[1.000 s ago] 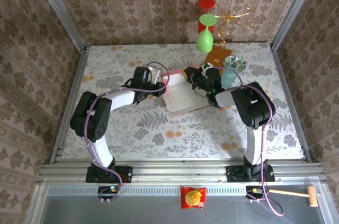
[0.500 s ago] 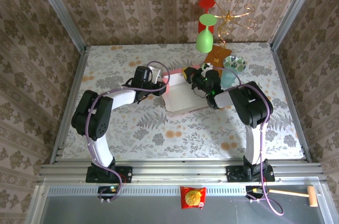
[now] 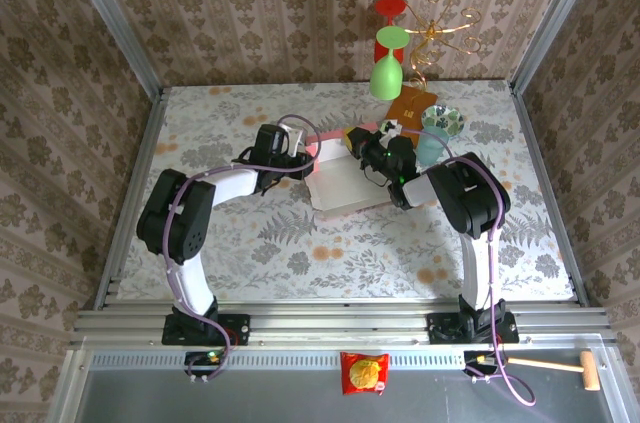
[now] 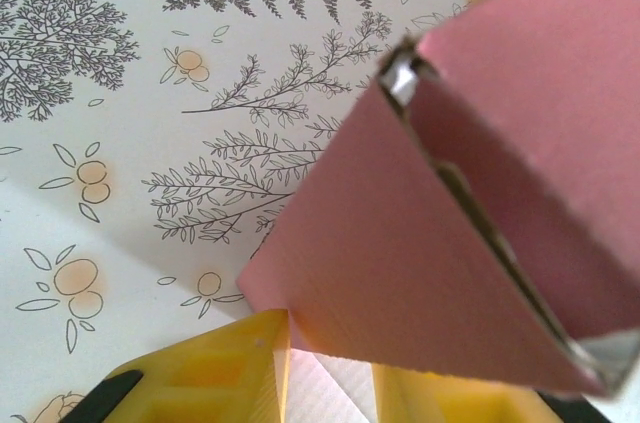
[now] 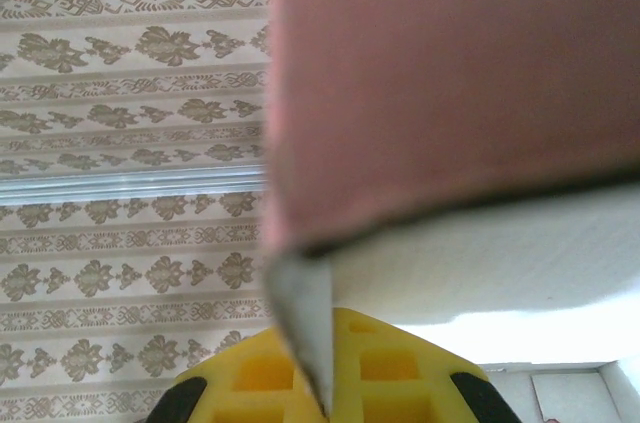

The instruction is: Fold the paper box

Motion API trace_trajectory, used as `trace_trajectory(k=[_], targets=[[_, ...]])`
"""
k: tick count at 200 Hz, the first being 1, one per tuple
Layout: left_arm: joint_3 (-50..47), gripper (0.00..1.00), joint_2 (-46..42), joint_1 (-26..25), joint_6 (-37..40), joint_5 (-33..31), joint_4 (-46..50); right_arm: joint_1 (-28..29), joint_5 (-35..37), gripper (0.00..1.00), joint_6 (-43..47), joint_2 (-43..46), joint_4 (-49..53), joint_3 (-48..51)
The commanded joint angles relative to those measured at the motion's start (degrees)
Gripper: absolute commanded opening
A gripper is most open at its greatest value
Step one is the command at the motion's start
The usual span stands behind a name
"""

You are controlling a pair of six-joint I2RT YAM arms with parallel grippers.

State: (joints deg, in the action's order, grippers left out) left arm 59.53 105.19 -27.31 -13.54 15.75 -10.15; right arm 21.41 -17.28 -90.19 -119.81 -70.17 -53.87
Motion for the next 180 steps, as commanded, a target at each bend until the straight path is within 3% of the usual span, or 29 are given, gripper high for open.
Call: trace_trajectory(k=[1,117,180], targets=[[2.4,0.29,1.16,-0.54,-0.56,-1.99,-1.2,1.09,-0.47,0.0,0.46,-2.88,4.88,2.26],[4.73,0.22,2.83,-2.39,-0.86,-7.12,1.79,1.57,0.45,0.0,-0.66,-4.37,2.62,2.3],[6.42,0.12,4.07,-4.28,-3.02,-12.86,4.21,1.99,0.58,0.0,-1.04,-4.64,3.11,1.57]])
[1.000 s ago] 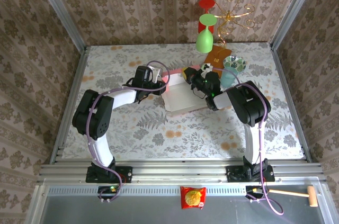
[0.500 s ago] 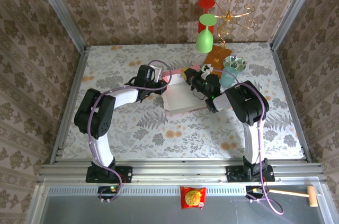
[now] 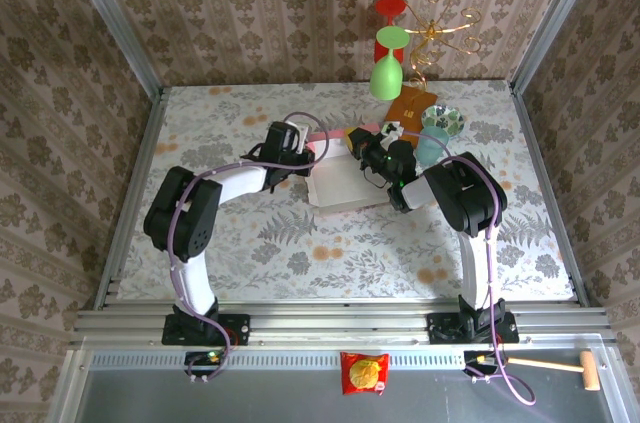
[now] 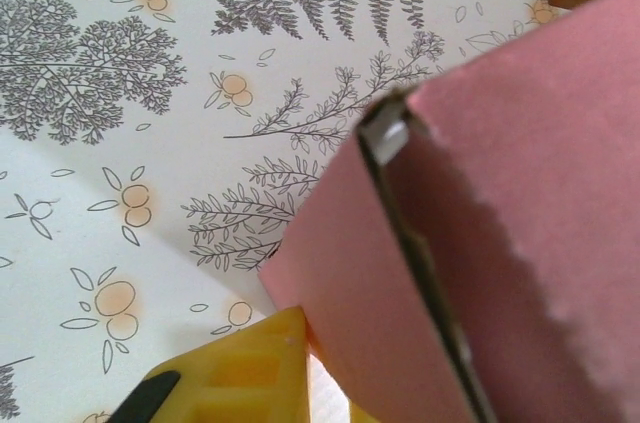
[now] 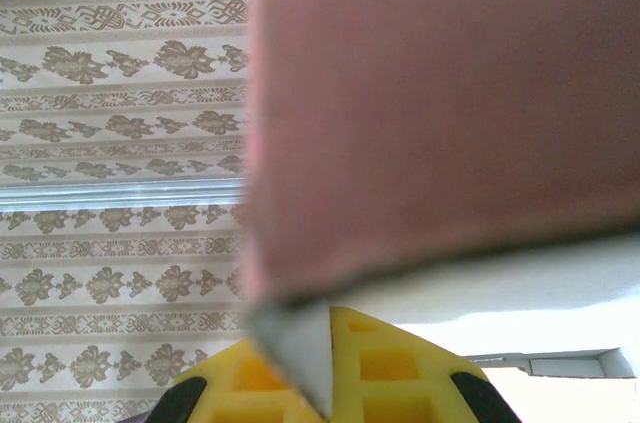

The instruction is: Fold the paper box

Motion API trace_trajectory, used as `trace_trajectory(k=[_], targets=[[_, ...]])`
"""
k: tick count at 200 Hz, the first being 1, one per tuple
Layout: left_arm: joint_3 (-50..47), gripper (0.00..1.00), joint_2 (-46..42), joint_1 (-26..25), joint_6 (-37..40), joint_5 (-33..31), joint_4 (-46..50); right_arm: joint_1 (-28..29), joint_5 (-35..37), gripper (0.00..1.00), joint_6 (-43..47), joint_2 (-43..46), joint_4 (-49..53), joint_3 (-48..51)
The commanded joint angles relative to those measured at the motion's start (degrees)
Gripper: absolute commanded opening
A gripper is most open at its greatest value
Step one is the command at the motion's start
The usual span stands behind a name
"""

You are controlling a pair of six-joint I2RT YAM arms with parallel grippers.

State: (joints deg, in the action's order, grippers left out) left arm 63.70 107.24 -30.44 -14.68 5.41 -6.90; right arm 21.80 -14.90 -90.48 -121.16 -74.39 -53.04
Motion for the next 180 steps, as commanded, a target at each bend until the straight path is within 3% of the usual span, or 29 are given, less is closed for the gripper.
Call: trace_trajectory(k=[1,38,134,180], targets=[[2.28,0.12,2.05,-1.18,-1.95,-2.6,1.03,1.59,-1.8,0.0,-0.75,-3.29,7.33,0.74],[3.32,0.0,3.38,-1.73,-3.69,-5.3,2.34,1.7,-2.07,0.0,-0.93,-3.29,7.81,0.39],[6.85,0.0,7.26,-4.09,-8.12,-13.86,7.42,1.67,-2.38,0.0,-1.46,-3.55,8.12,-0.36],[10.74,0.0,9.01,-5.53,-12.08,-22.78,15.06,1.76,-2.23,0.0,-1.9,-3.64,8.03,-0.37]])
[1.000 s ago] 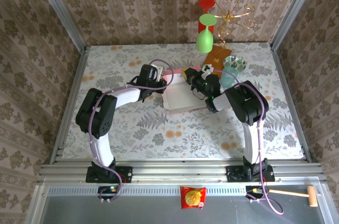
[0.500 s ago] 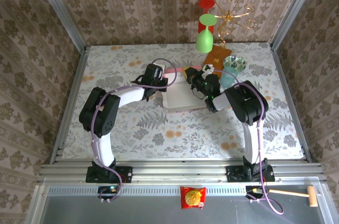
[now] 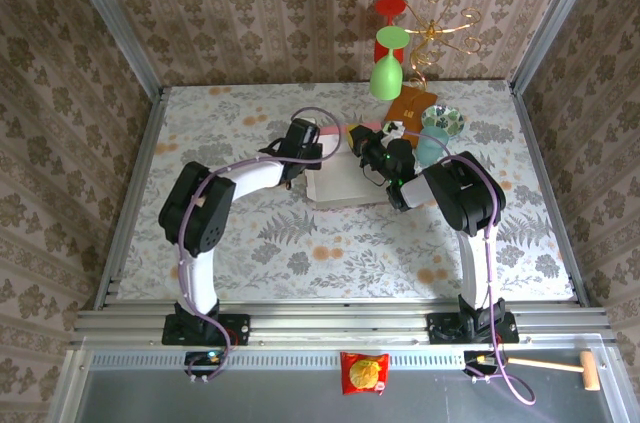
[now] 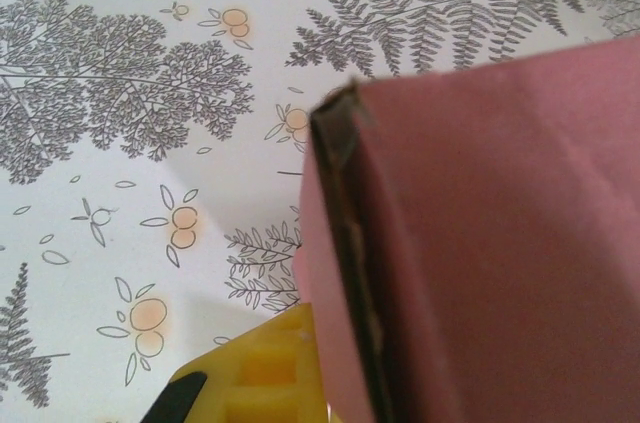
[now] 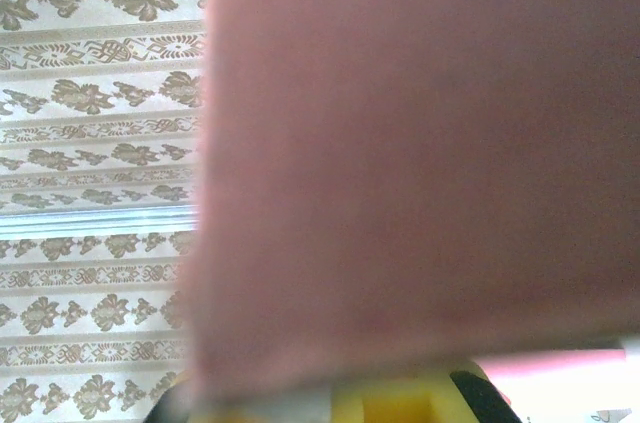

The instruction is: Fold the paper box

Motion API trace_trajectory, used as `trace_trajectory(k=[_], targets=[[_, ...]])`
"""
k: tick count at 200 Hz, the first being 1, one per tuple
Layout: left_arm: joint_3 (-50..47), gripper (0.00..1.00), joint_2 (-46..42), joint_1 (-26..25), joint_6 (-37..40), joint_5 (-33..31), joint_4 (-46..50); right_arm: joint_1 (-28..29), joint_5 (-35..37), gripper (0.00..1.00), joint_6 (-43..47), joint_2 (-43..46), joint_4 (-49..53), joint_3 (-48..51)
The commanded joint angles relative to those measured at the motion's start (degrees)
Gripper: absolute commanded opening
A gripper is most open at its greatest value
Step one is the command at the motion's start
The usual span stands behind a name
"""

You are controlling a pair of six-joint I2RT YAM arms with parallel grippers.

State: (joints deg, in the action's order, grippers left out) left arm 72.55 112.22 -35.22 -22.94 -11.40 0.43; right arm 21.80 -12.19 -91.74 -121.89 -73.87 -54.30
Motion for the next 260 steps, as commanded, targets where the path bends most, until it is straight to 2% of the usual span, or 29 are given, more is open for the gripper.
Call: trace_trajectory(k=[1,43,64,97,110,140,168,187,214,226,238,260], targets=[[2.11,0.0,4.08,-0.82,-3.93,-6.25,8.01,1.76,-4.9,0.0,-0.63,-2.92,7.51,0.88],[9.31,0.0,8.27,-2.94,-11.0,-16.99,21.21,1.85,-4.01,0.0,-1.32,-2.74,7.6,0.85],[10.68,0.0,9.58,-3.08,-15.43,-19.33,25.32,1.85,-3.72,0.0,-1.6,-2.57,7.45,0.77],[11.47,0.0,10.38,-3.1,-17.82,-20.15,27.12,1.91,-3.93,0.0,-1.86,-2.48,7.77,0.5],[10.92,0.0,10.24,-2.92,-17.41,-18.87,25.53,1.95,-4.14,0.0,-1.85,-2.52,7.86,0.5],[5.01,0.0,7.65,-1.65,-12.59,-10.59,12.84,1.84,-4.42,0.0,-2.1,-2.57,8.04,0.56],[1.89,0.23,5.52,-0.65,-8.36,-7.28,6.44,1.85,-4.52,0.0,-2.1,-2.5,8.3,0.27],[1.35,0.28,5.09,0.49,-6.25,-5.03,4.39,1.87,-4.51,0.0,-2.12,-2.74,8.3,0.09],[1.89,0.21,5.53,1.55,-5.19,-3.56,4.45,1.85,-4.51,0.0,-2.12,-2.81,8.48,-0.3],[1.76,0.13,5.51,1.91,-5.23,-3.21,4.07,1.86,-4.59,0.0,-2.09,-2.88,8.73,-0.56],[1.76,0.0,5.46,2.0,-5.51,-3.82,4.14,1.84,-4.52,0.0,-2.12,-2.91,8.91,-0.71],[3.11,0.0,5.96,1.97,-7.75,-6.78,7.11,1.89,-4.38,0.0,-2.2,-2.91,8.91,-0.8]])
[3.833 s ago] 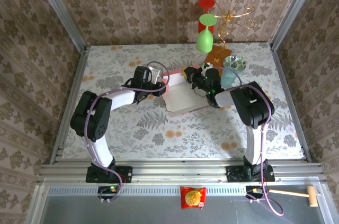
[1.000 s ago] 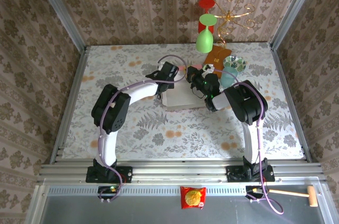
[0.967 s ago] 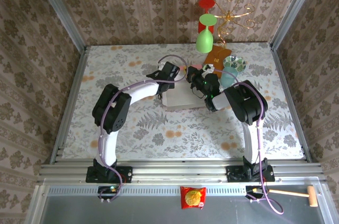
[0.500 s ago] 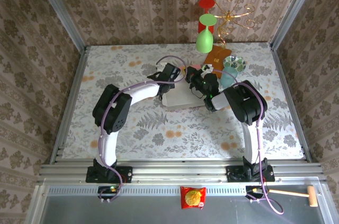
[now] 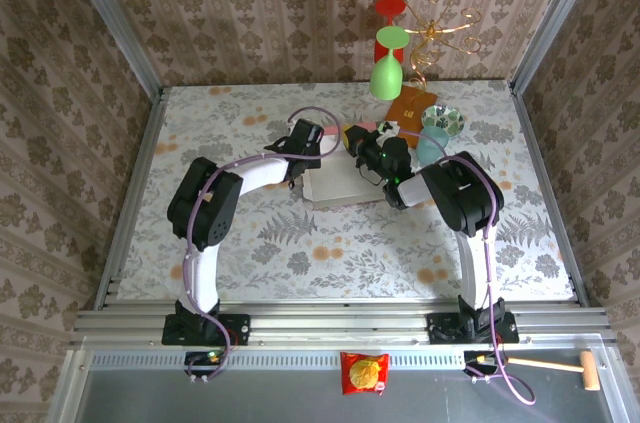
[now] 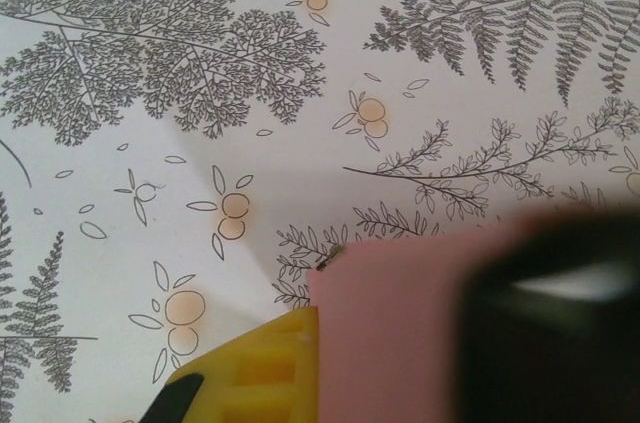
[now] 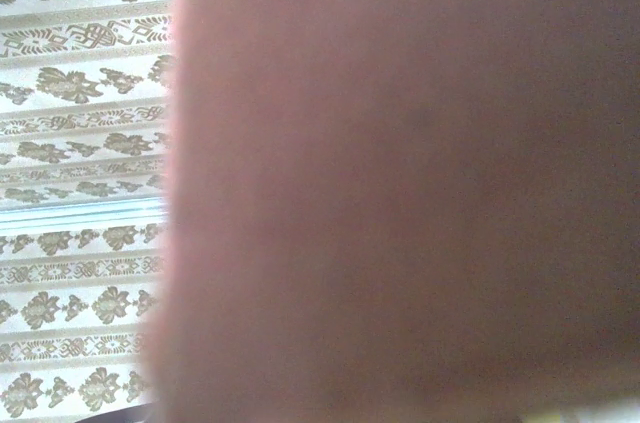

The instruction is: Fold the paper box

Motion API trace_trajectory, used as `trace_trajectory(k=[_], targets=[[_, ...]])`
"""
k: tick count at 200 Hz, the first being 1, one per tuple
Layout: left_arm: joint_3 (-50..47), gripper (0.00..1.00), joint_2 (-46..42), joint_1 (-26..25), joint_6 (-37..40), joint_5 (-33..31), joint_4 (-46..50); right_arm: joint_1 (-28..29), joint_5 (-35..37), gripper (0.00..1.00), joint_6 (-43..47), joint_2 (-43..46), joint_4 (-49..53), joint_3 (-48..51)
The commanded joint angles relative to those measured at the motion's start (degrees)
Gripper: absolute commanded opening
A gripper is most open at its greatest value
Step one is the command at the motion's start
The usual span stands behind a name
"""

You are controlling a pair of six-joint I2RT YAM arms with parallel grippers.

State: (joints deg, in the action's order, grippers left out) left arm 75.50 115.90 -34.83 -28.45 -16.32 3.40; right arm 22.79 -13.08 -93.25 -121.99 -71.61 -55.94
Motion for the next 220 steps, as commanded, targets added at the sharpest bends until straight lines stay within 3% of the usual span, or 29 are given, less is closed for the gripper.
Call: trace_trajectory(k=[1,39,83,120,132,159,194,220], targets=[[0.3,0.0,2.34,1.59,-2.32,-2.04,4.5,0.97,-3.46,0.0,-0.65,-2.8,6.66,0.79],[4.82,0.0,4.76,1.28,-9.17,-8.48,15.68,1.13,-2.83,0.0,-0.95,-3.06,6.58,0.74],[3.61,0.0,3.69,0.99,-9.12,-9.33,15.22,1.19,-1.43,0.0,-1.43,-1.83,6.7,1.53],[0.68,0.0,-0.46,1.65,-3.84,-9.12,12.67,1.19,4.13,0.44,-0.72,6.61,11.07,5.73],[-0.62,0.0,-2.3,2.26,-2.24,-8.01,12.0,1.2,5.57,0.52,-0.45,10.81,14.09,6.93],[-1.78,0.0,-6.24,4.12,-0.21,-4.82,13.82,1.1,6.56,0.6,1.32,21.12,23.91,8.31],[0.51,0.0,-10.33,6.3,1.96,0.0,20.33,-0.65,7.74,0.61,6.41,33.39,39.37,8.38],[3.07,0.0,-13.1,7.75,2.96,4.84,27.51,-1.69,7.62,0.56,15.21,38.57,58.49,1.82]])
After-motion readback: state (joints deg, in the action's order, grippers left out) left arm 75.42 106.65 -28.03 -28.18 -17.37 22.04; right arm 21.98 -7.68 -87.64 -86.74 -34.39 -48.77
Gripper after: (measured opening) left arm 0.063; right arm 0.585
